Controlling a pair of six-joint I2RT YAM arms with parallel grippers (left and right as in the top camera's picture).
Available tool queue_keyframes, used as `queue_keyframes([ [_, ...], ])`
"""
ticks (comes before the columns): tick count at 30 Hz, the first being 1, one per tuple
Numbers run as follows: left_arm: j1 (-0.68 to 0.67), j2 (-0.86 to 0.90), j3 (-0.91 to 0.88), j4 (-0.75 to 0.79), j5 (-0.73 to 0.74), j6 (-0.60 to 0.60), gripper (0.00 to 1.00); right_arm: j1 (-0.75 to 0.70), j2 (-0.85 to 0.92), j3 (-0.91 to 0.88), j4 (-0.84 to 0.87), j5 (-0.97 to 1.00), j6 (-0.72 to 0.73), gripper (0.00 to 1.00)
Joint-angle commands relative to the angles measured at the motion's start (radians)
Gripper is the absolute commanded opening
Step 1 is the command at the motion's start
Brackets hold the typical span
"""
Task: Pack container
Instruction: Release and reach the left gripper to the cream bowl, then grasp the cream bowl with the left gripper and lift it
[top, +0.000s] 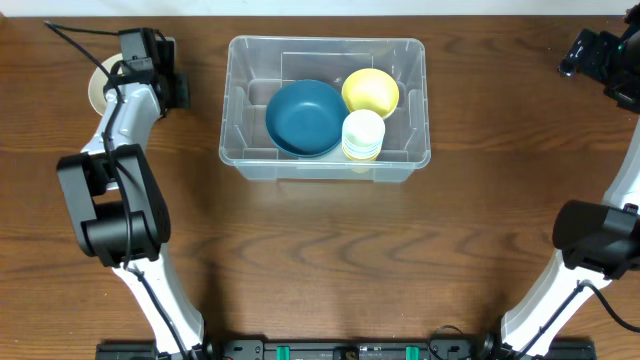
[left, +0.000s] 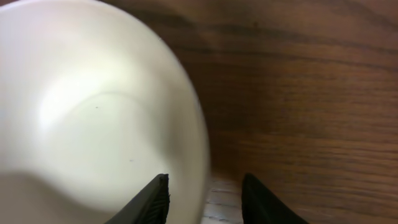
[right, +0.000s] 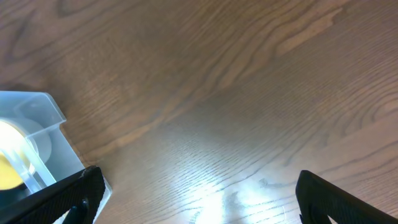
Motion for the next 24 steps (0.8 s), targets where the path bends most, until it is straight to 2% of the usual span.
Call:
queue_keyframes([
  [1, 0.031, 0.012, 0.002, 0.002, -0.016, 0.014, 0.31, -0.003, -0.016, 0.011, 0.0, 0.003, 0.006, 0.99],
  [4, 0.046, 0.012, 0.001, -0.011, -0.016, 0.014, 0.26, -0.003, -0.016, 0.011, 0.0, 0.003, 0.006, 0.99],
  [10, 0.065, 0.012, -0.013, -0.008, -0.015, 0.014, 0.26, -0.003, -0.016, 0.011, 0.0, 0.003, 0.006, 0.99],
  [12, 0.066, 0.012, -0.013, -0.008, -0.015, 0.014, 0.19, -0.003, -0.016, 0.011, 0.0, 0.003, 0.006, 0.99],
  [13, 0.066, 0.012, -0.013, -0.007, -0.015, 0.014, 0.08, -0.003, -0.016, 0.011, 0.0, 0.003, 0.006, 0.99],
  [14, 0.066, 0.012, -0.013, -0.009, -0.015, 0.013, 0.06, -0.003, -0.016, 0.011, 0.0, 0.003, 0.006, 0.99],
  [20, 0.054, 0.002, -0.013, -0.057, -0.015, 0.008, 0.06, -0.003, -0.016, 0.011, 0.0, 0.003, 0.006, 0.99],
  [24, 0.043, -0.053, -0.011, -0.071, -0.005, -0.064, 0.06, -0.003, -0.016, 0.011, 0.0, 0.003, 0.006, 0.99],
])
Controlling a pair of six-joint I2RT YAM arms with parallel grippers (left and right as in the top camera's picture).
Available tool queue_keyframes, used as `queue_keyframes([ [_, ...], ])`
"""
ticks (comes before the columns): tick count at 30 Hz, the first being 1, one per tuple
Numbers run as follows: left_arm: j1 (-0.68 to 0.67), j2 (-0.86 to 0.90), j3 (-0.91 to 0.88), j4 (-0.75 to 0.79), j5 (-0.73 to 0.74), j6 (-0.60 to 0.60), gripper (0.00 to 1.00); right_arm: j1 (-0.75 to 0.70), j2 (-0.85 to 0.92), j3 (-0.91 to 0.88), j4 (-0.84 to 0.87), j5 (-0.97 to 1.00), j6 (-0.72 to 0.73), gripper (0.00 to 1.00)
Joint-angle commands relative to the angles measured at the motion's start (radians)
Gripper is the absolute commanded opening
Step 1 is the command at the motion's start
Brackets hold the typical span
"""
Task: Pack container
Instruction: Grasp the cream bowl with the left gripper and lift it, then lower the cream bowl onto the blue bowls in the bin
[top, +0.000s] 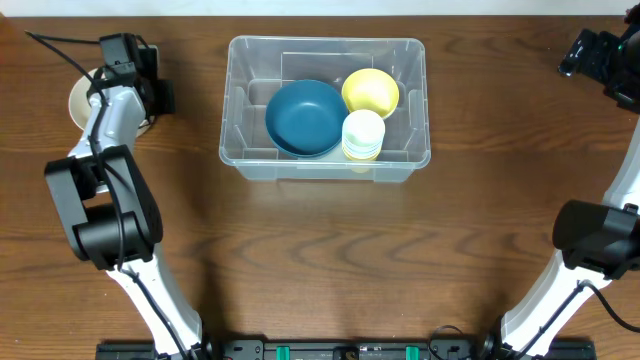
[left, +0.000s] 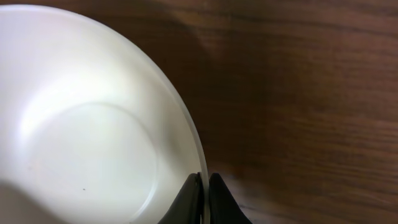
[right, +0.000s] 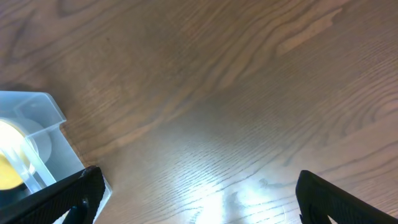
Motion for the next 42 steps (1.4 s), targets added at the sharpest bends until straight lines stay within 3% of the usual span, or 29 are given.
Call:
queue_keyframes([
  [1, -0.01, -0.069, -0.005, -0.018, 0.007, -0.081, 0.06, -0.003, -0.016, 0.011, 0.0, 0.003, 0.006, 0.99],
  [4, -0.01, -0.155, -0.003, -0.018, 0.022, -0.151, 0.06, -0.003, -0.016, 0.011, 0.0, 0.003, 0.006, 0.99],
  [17, -0.048, -0.567, -0.003, -0.032, 0.469, -0.184, 0.06, -0.003, -0.016, 0.011, 0.0, 0.003, 0.006, 0.99],
  [26, -0.332, -0.593, -0.004, -0.068, 0.464, -0.145, 0.06, -0.003, -0.016, 0.011, 0.0, 0.003, 0.006, 0.99],
  [33, -0.555, -0.538, -0.004, -0.103, 0.228, -0.092, 0.06, -0.003, -0.016, 0.011, 0.0, 0.003, 0.006, 0.99],
  [42, -0.652, -0.404, -0.004, -0.183, 0.126, -0.063, 0.06, -0.003, -0.016, 0.011, 0.0, 0.003, 0.006, 0.99],
])
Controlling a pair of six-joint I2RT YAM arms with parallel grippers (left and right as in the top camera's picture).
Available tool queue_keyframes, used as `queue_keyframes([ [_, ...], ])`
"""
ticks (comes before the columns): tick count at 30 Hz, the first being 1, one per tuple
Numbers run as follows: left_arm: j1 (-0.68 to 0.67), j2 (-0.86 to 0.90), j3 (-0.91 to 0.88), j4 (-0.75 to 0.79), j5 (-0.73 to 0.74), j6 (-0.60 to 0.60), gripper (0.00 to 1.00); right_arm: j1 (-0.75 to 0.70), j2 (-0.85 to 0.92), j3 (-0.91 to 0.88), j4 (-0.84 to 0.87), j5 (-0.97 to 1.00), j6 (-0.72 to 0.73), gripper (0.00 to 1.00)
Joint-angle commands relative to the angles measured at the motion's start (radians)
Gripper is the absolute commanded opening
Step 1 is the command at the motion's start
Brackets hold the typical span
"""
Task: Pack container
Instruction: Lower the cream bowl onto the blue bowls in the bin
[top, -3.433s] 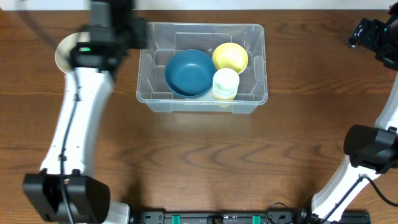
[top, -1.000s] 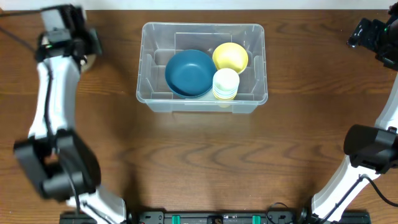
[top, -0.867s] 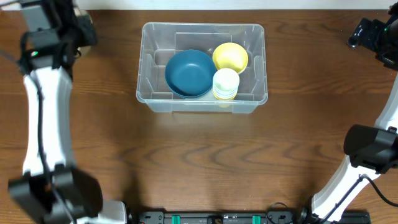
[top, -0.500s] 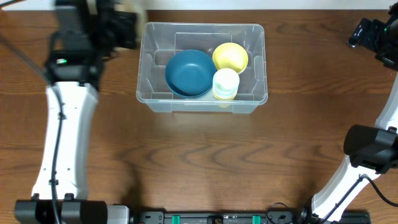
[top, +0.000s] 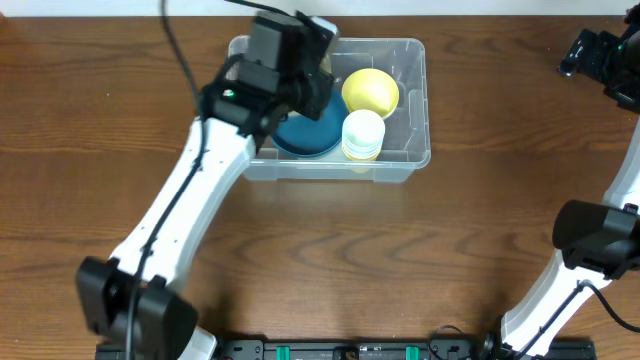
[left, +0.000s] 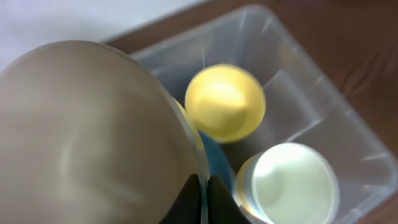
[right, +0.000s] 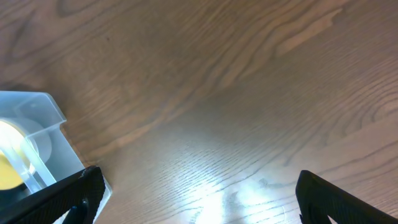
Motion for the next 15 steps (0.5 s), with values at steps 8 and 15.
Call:
queue_keyframes([
  [8, -0.027, 0.137, 0.009, -0.014, -0.058, 0.032, 0.06, -0.003, -0.016, 0.011, 0.0, 0.003, 0.006, 0.99],
  [15, -0.046, 0.168, 0.009, -0.014, -0.058, 0.032, 0.06, -0.003, -0.016, 0.011, 0.0, 0.003, 0.006, 0.99],
])
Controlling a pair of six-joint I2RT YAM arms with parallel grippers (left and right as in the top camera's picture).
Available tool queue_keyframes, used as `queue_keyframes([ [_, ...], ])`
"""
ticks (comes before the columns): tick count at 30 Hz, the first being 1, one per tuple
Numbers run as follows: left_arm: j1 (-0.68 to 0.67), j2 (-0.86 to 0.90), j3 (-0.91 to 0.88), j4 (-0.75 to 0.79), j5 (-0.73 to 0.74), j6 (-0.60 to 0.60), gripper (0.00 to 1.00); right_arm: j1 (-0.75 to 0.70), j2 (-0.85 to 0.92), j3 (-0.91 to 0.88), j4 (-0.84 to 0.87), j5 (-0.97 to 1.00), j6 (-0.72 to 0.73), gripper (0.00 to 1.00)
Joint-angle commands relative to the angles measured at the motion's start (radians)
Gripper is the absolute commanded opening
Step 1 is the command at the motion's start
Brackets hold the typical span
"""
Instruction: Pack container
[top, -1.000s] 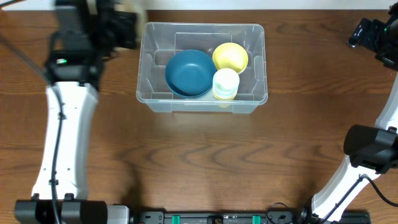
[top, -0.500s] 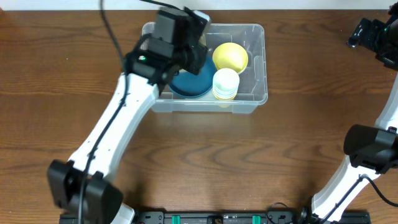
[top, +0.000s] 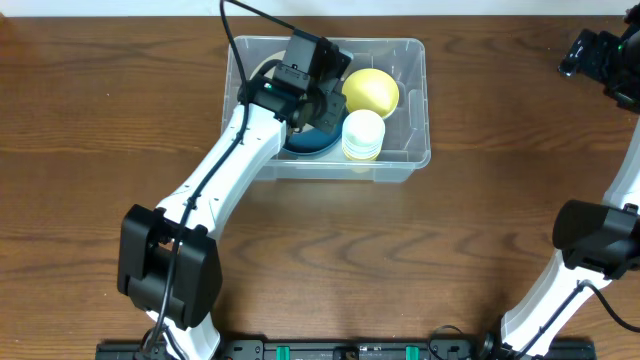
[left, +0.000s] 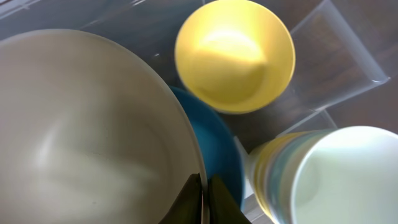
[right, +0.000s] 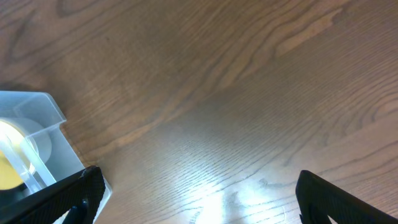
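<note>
My left gripper (left: 203, 180) is shut on the rim of a cream bowl (left: 81, 124). It holds the bowl inside the clear plastic container (top: 424, 100), over a blue bowl (left: 219, 155). A yellow bowl (left: 234, 56) lies at the container's back and a stack of pale cups (left: 339, 180) stands beside the blue bowl. From overhead the left gripper (top: 315, 72) and its arm hide most of the cream bowl (top: 256, 70). My right gripper (right: 196, 190) is wide open over bare table at the far right.
The wooden table (top: 480, 240) surrounds the container on all sides. One corner of the container (right: 37, 124) shows at the left of the right wrist view. The right arm (top: 600, 240) stands along the right edge.
My left gripper, still shut on the cream bowl, has come lower and closer over the blue bowl inside the container. The right arm has not moved.
The cream bowl stood on the table at the far left with my left gripper open astride its rim. Then the gripper was shut on the rim. Later it held the bowl above the container's back, and now holds it lower, inside the container.
</note>
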Motion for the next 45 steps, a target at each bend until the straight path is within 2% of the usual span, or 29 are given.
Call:
queue_keyframes([
  [1, -0.007, 0.013, 0.009, 0.0, -0.012, 0.014, 0.05, -0.003, -0.016, 0.011, 0.0, 0.003, 0.006, 0.99],
  [13, -0.022, 0.013, 0.008, -0.022, -0.013, 0.014, 0.06, -0.003, -0.016, 0.011, 0.0, 0.003, 0.006, 0.99],
  [16, -0.022, 0.013, 0.008, -0.023, -0.013, 0.014, 0.35, -0.003, -0.016, 0.011, 0.0, 0.003, 0.006, 0.99],
  [18, -0.022, 0.013, 0.008, -0.022, -0.013, 0.014, 0.4, -0.003, -0.016, 0.011, 0.0, 0.003, 0.006, 0.99],
  [35, 0.016, 0.007, 0.022, -0.003, -0.013, 0.009, 0.4, -0.003, -0.016, 0.011, 0.0, 0.003, 0.006, 0.99],
  [43, 0.09, -0.109, 0.024, -0.012, -0.013, -0.021, 0.4, -0.003, -0.016, 0.011, 0.0, 0.003, 0.006, 0.99],
  [45, 0.103, -0.159, 0.024, -0.025, -0.013, -0.021, 0.49, -0.003, -0.016, 0.011, 0.0, 0.003, 0.006, 0.99],
])
